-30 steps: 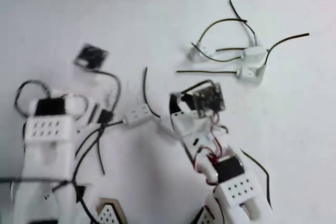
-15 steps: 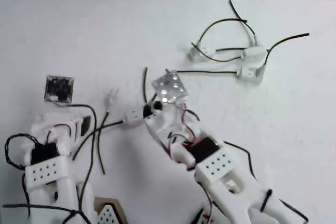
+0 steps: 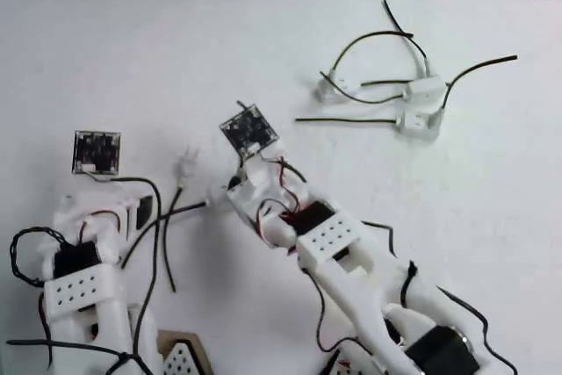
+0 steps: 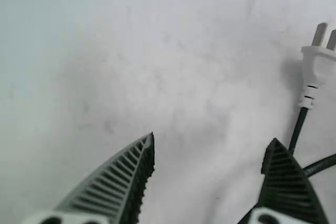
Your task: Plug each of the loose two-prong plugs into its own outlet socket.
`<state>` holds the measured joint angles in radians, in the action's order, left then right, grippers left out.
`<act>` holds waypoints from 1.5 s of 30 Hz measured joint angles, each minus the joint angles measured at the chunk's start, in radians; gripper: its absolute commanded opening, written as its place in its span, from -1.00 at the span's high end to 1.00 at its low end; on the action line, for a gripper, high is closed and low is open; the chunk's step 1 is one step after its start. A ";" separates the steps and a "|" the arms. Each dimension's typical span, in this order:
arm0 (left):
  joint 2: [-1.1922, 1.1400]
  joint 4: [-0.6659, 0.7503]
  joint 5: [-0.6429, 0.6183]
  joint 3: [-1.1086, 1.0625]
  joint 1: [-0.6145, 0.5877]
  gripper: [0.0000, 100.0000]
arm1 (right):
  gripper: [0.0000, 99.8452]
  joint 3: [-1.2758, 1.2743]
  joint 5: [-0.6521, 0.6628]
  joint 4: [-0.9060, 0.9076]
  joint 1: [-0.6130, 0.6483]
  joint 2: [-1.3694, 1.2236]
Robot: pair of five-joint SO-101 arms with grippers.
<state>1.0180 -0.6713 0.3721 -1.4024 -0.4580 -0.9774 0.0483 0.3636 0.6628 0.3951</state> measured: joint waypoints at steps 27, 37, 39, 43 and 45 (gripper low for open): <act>0.000 0.000 0.000 0.000 0.002 0.35 | 0.97 0.035 -0.035 0.003 -0.017 -0.110; 0.000 0.000 0.000 0.000 0.002 0.35 | 0.97 0.037 -0.124 0.037 0.003 -0.112; 0.000 0.000 0.000 0.000 0.002 0.35 | 0.97 0.037 -0.124 0.040 0.008 -0.112; 0.000 0.000 0.000 0.000 0.002 0.35 | 0.97 0.038 -0.124 0.040 0.008 -0.127; 0.000 0.000 0.000 0.000 0.002 0.35 | 0.97 0.038 -0.124 0.029 0.008 -0.153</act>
<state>1.0180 -0.6713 0.3721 -1.4024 -0.4565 -0.9390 -0.0760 0.3928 0.6705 0.2417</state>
